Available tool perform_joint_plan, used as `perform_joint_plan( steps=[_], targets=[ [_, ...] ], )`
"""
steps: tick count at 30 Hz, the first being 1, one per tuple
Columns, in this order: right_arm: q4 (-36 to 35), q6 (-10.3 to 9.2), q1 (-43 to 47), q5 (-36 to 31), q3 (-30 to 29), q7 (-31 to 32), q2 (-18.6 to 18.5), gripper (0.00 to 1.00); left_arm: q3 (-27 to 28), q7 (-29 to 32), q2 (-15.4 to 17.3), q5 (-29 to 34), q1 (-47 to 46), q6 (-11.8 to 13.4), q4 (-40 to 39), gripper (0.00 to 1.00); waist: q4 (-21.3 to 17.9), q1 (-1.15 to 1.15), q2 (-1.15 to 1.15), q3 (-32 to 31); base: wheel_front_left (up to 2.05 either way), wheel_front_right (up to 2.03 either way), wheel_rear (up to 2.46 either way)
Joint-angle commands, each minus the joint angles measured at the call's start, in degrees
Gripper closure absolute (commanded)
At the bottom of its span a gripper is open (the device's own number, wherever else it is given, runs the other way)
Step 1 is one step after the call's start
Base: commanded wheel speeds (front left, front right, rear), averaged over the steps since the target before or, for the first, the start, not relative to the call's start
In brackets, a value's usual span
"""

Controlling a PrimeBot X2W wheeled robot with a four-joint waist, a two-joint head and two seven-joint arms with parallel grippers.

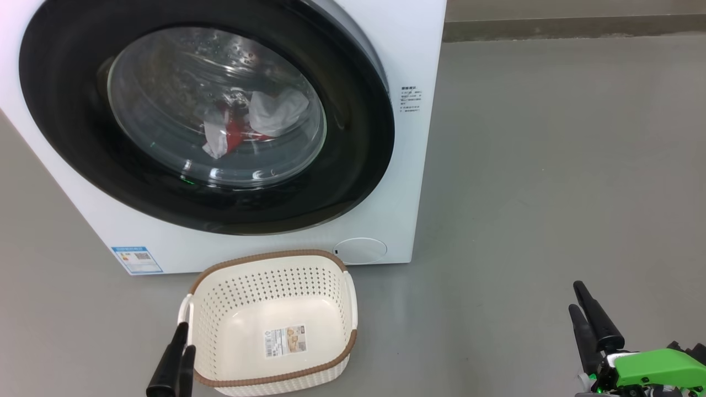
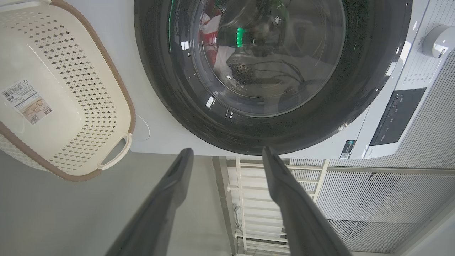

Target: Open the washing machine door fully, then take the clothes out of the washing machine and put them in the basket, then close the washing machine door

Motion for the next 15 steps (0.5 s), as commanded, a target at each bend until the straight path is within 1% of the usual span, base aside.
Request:
perform_joint_plan(
  steps=[1, 4, 15],
  targets=[
    [-1.71, 0.01, -1.1, -0.51, 0.25, -0.37, -0.97, 0.0, 0.05, -0.48, 0.59, 0.85, -0.92, -0.06, -1.92, 0.0, 0.02, 0.05, 0.0, 0.01, 0.0, 0.0, 0.0],
    [-1.76, 0.01, -0.91, -2.27, 0.8, -0.95, -1.37, 0.0, 0.1, -0.98, 0.63, 2.69, -0.67, -0.07, -2.4, 0.0, 0.12, -0.01, 0.0, 0.08, 0.0, 0.0, 0.0],
    [-2.3, 0.0, -0.22, -9.42, 2.19, -2.76, -2.11, 0.0, 0.29, -2.82, 0.65, 12.13, 0.09, -0.11, -3.88, 0.0, 0.5, -0.02, 0.0, 0.09, 0.0, 0.0, 0.0]
  ],
)
